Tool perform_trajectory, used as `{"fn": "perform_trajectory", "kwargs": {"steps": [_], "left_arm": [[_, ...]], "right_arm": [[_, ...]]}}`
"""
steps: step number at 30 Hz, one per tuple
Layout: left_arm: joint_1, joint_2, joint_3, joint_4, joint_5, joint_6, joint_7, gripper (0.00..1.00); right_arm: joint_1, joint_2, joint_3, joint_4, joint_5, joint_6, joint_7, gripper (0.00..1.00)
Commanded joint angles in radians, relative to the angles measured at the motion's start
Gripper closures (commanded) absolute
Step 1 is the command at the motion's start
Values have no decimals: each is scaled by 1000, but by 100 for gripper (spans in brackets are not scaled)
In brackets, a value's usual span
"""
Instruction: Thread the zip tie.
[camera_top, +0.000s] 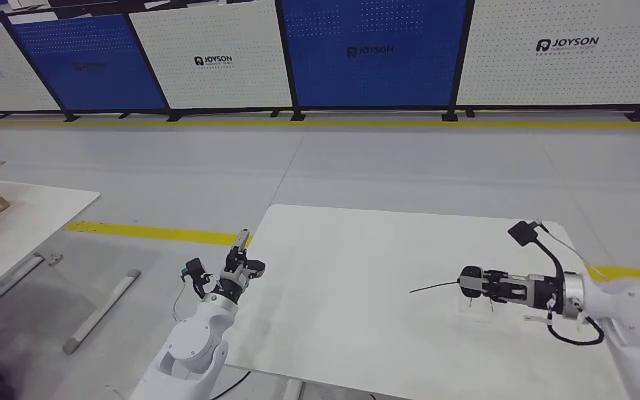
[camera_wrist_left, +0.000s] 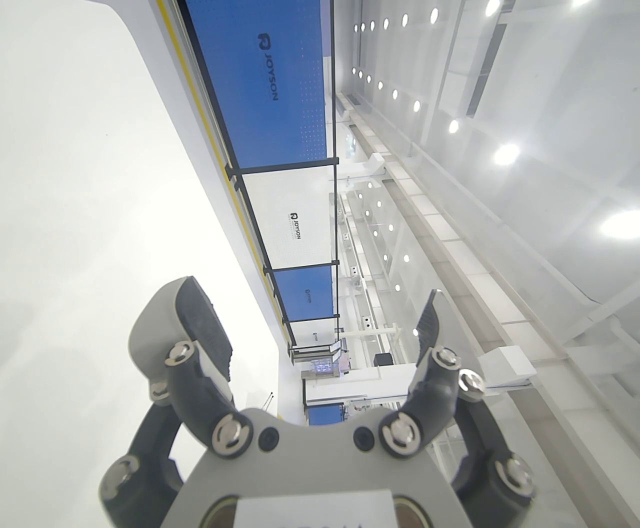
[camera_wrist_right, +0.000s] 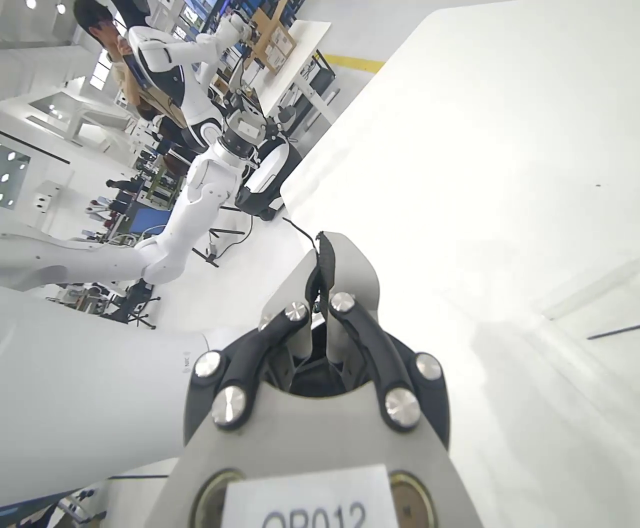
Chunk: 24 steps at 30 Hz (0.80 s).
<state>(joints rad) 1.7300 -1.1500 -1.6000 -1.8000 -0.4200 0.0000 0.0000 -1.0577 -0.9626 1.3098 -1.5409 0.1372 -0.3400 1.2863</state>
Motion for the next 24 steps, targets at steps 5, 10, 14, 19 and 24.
{"fn": "perform_trajectory", "kwargs": {"steps": [5,10,14,19,24], "left_arm": [[0,0,0,0,0,0,0,0],[0,0,0,0,0,0,0,0],[0,0,0,0,0,0,0,0],[0,0,0,0,0,0,0,0],[0,0,0,0,0,0,0,0]], "right_arm": [[-4,-1,-2,-5,1,0,-12,100],[7,0,-12,-73,-42,0,-26,100],[24,-3,-49,-126,-170,0,-64,100],[43,-5,-148,-119,-313,0,-157,100],[67,-7,-179,-60,-224,0,-172,100]]}}
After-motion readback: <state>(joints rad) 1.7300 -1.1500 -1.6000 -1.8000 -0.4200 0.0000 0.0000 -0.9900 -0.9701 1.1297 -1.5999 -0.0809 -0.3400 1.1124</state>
